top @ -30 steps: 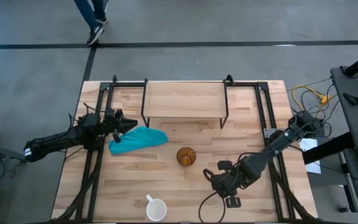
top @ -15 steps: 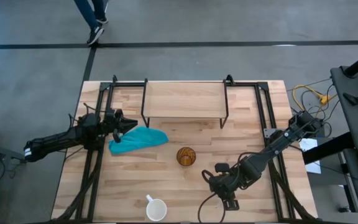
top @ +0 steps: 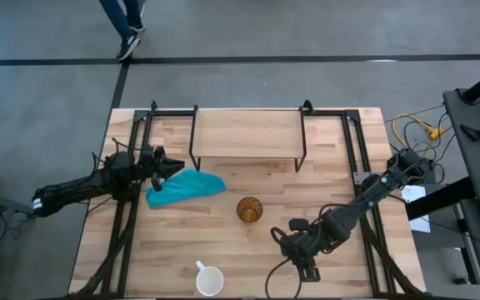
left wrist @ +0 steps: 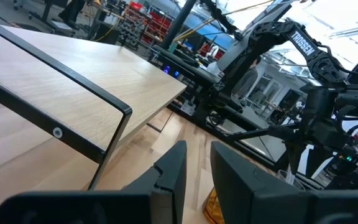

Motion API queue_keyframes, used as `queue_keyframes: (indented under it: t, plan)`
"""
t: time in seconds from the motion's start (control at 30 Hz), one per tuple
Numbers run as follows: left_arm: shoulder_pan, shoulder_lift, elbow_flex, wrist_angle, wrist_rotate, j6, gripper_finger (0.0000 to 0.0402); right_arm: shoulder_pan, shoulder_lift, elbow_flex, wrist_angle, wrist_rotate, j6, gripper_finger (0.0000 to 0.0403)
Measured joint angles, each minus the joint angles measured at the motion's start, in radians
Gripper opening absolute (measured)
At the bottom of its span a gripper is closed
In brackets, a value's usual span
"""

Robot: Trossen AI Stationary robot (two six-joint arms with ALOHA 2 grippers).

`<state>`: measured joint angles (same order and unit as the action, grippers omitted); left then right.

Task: Stack small to large cups/mugs on shelf
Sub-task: Put the transparent mug on the shelf

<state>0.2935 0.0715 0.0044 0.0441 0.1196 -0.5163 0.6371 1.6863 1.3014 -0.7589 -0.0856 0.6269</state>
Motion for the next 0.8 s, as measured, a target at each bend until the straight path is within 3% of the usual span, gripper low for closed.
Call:
queue_keyframes:
  t: [0.8]
  plan:
    - [0.000,0.000,0.000,0.000,0.000,0.000,0.0059,0.028,0.003,-0.001,-0.119,0.061,-0.032,0.0141]
